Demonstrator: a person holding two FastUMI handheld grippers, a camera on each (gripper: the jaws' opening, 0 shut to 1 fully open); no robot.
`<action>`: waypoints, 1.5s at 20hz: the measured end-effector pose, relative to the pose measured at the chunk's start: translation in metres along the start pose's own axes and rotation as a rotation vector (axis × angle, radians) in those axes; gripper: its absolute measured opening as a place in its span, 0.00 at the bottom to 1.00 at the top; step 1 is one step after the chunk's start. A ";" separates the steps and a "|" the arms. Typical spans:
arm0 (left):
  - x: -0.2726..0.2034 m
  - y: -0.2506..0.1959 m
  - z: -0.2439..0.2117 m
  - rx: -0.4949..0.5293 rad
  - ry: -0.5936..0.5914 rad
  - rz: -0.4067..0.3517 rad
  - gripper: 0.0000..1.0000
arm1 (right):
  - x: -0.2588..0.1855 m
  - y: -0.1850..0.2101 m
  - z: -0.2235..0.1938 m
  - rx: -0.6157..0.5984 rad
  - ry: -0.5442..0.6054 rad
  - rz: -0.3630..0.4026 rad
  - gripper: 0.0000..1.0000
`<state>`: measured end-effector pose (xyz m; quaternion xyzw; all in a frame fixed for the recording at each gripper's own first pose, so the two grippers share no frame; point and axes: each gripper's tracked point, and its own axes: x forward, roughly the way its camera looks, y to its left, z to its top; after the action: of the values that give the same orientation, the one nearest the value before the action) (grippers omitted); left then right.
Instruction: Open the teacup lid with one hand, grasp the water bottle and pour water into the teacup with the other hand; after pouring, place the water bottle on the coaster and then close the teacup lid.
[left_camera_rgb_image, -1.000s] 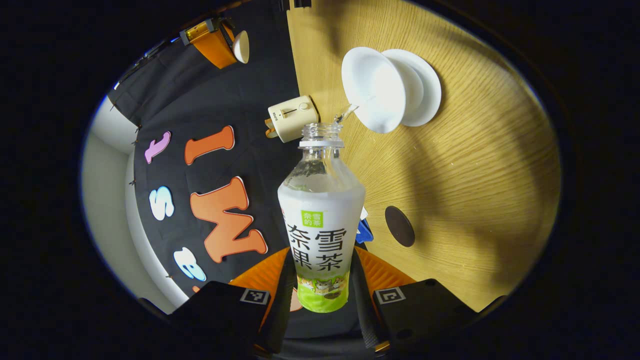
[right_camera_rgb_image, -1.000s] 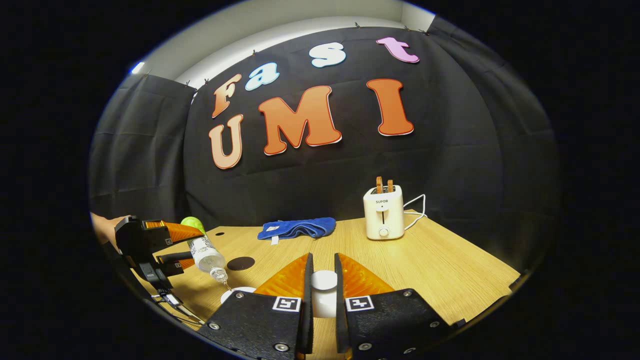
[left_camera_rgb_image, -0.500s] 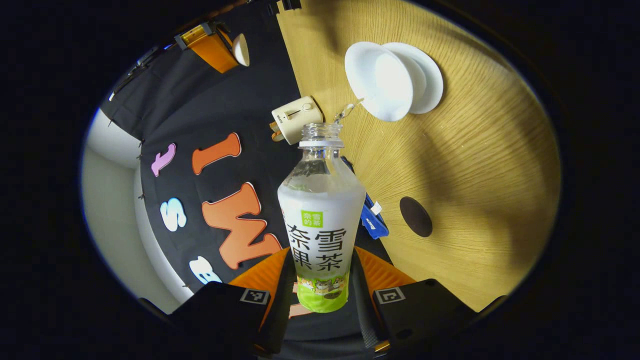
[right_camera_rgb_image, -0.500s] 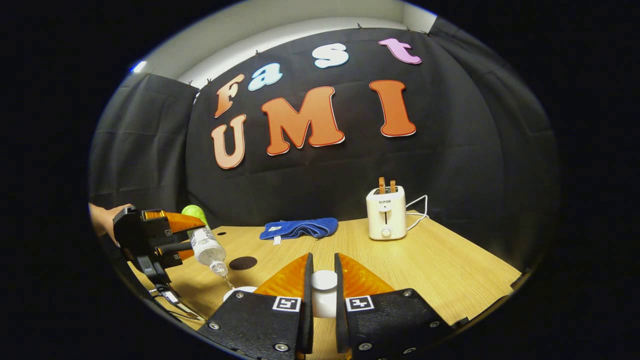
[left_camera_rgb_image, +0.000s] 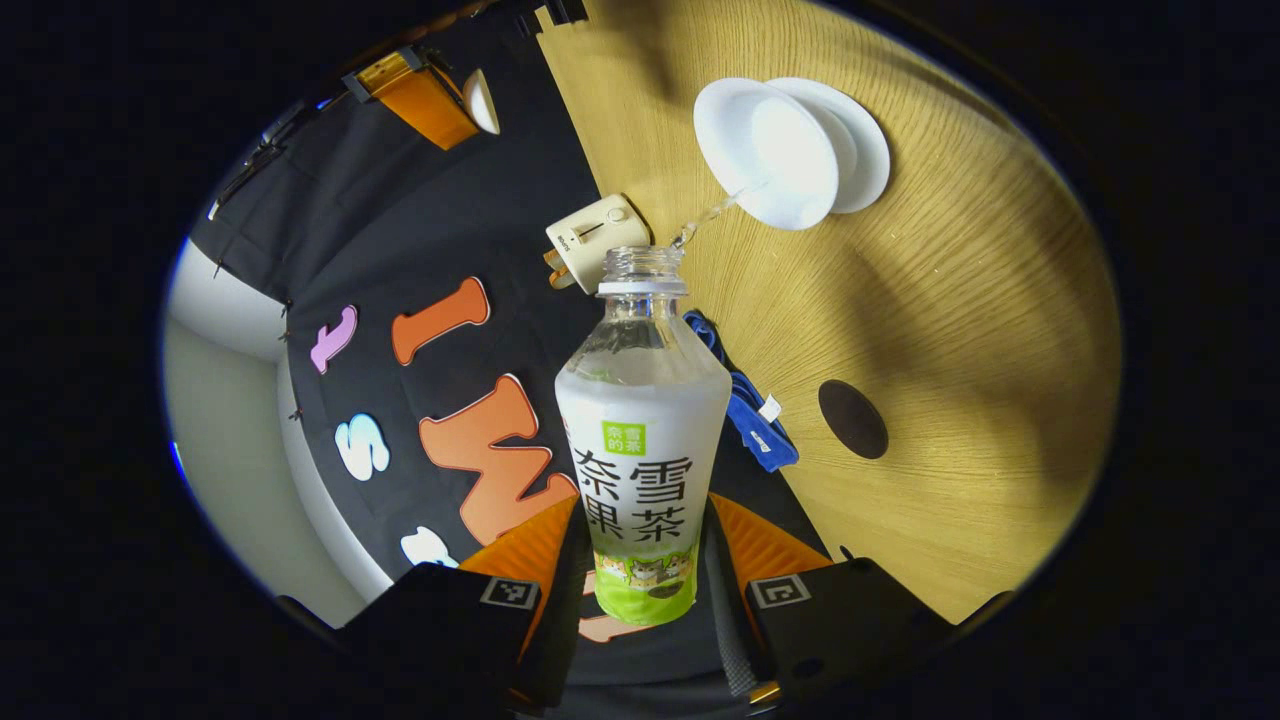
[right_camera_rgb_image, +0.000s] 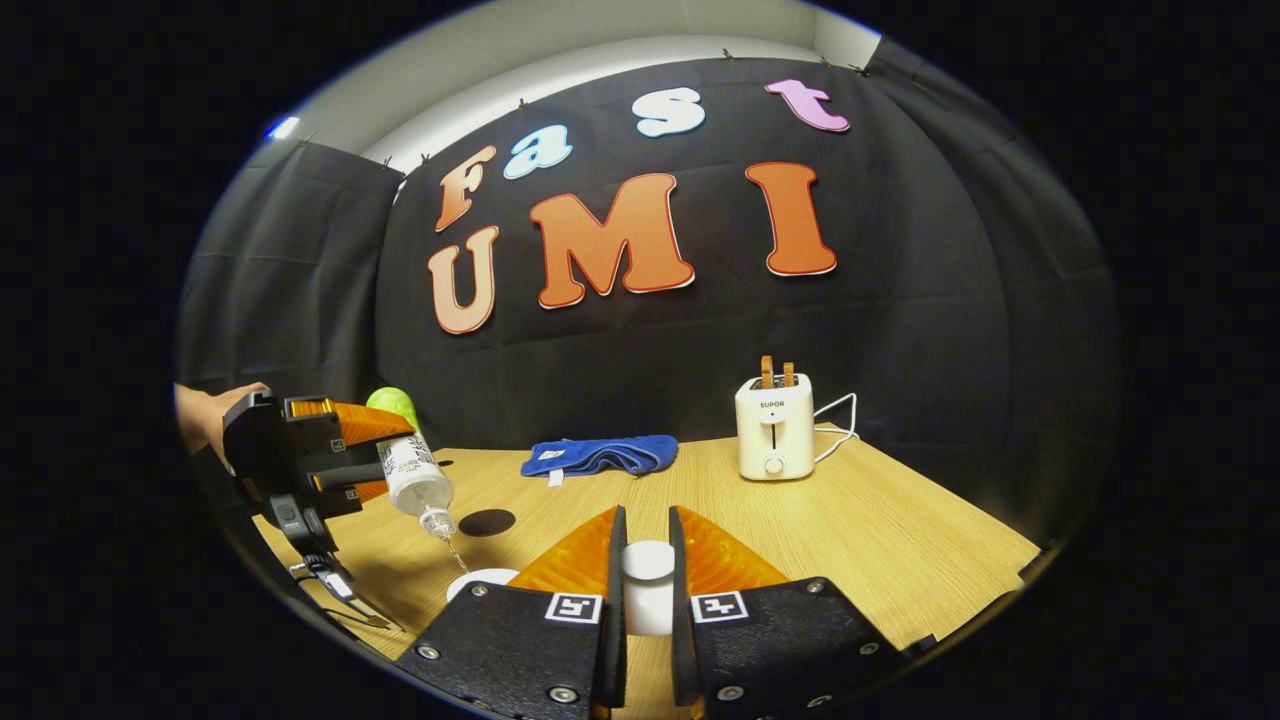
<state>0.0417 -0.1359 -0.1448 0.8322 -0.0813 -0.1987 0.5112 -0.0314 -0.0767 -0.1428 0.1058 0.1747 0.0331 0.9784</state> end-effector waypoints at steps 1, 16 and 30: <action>0.000 0.001 0.003 -0.002 -0.003 -0.003 0.62 | 0.000 0.001 0.000 0.003 0.002 0.002 0.18; -0.002 -0.028 0.046 -0.032 -0.054 -0.074 0.62 | -0.002 0.006 -0.002 -0.004 0.021 0.006 0.18; -0.009 0.004 -0.004 -0.918 0.068 0.014 0.57 | 0.003 0.023 0.005 0.007 0.026 0.046 0.18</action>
<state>0.0352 -0.1316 -0.1377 0.5251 0.0261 -0.1833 0.8307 -0.0274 -0.0549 -0.1338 0.1129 0.1853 0.0562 0.9746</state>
